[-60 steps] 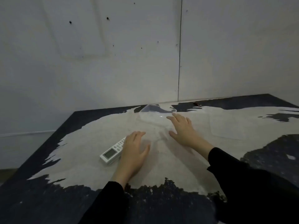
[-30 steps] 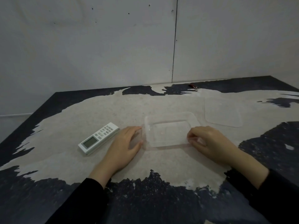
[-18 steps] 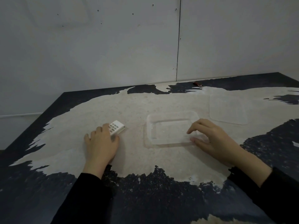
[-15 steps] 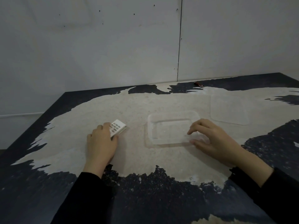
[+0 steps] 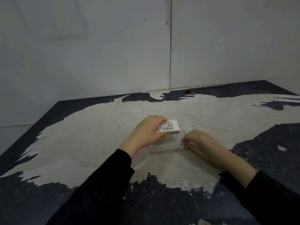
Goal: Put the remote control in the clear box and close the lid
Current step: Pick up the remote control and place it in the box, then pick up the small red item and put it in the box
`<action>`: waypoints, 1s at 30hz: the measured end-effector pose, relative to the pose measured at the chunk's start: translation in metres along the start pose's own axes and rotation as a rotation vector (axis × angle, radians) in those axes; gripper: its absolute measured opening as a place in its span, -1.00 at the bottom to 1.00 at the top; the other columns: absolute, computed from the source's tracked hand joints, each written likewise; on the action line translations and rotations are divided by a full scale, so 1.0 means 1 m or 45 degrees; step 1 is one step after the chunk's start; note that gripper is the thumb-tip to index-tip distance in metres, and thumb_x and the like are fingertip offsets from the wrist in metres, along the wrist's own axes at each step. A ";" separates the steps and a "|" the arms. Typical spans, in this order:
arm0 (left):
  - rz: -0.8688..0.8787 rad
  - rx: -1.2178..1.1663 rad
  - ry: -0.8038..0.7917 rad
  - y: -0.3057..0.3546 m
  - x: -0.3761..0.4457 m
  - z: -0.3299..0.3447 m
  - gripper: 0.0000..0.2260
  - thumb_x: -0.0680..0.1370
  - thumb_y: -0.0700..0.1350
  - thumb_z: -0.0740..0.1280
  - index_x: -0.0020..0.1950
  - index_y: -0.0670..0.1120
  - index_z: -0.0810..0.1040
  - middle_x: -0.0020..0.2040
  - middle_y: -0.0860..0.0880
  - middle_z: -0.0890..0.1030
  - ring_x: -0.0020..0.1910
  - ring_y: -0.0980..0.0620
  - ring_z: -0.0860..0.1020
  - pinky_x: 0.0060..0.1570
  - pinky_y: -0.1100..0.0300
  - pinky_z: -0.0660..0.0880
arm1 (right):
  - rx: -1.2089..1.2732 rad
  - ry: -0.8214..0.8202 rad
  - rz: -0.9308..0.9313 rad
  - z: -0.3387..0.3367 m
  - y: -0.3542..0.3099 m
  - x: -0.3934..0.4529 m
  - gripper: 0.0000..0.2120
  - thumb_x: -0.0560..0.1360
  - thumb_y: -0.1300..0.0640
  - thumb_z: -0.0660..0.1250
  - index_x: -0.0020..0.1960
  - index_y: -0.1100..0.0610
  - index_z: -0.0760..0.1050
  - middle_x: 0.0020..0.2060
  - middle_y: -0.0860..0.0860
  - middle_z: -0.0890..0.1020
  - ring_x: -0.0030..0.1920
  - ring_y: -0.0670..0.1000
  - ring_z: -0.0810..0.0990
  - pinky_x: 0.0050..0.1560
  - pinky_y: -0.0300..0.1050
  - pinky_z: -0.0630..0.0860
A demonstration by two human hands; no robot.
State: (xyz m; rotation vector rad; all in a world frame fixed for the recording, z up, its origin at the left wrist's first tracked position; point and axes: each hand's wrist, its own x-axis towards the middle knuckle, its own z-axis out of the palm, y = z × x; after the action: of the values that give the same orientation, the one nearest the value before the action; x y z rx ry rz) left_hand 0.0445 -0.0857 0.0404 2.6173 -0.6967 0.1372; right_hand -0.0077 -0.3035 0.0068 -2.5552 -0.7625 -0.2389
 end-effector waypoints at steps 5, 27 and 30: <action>-0.019 0.092 -0.041 -0.002 0.015 0.016 -0.51 0.40 -0.03 0.42 0.30 -0.06 0.44 0.17 -0.06 0.47 0.14 -0.03 0.46 0.10 0.07 0.46 | -0.010 -0.009 0.008 0.000 0.002 0.001 -0.89 0.53 0.15 0.26 0.02 0.05 0.53 -0.10 -0.14 0.48 -0.10 -0.17 0.43 -0.08 -0.40 0.37; -0.535 -1.182 0.574 -0.047 0.004 0.038 -0.79 0.55 -0.27 0.19 -0.04 -0.11 0.61 -0.11 -0.13 0.65 -0.12 0.03 0.61 -0.17 0.40 0.53 | 0.091 0.378 0.523 -0.014 0.143 0.139 -0.73 0.48 0.26 0.26 0.18 0.23 0.49 0.13 0.23 0.59 0.14 0.22 0.52 0.12 -0.04 0.37; -0.516 -1.161 0.603 -0.049 0.004 0.039 -0.81 0.55 -0.25 0.20 -0.04 -0.16 0.62 -0.15 -0.15 0.65 -0.17 0.05 0.61 -0.16 0.33 0.55 | 0.029 0.413 0.591 -0.008 0.176 0.188 -0.65 0.48 0.21 0.23 0.26 0.21 0.44 0.20 0.23 0.55 0.21 0.27 0.47 0.22 0.08 0.37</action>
State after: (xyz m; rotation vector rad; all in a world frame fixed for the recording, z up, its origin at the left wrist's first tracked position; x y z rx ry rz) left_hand 0.0718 -0.0663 -0.0125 1.6943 -0.0124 0.2367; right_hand 0.2464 -0.3482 0.0010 -2.4974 -0.0465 -0.4692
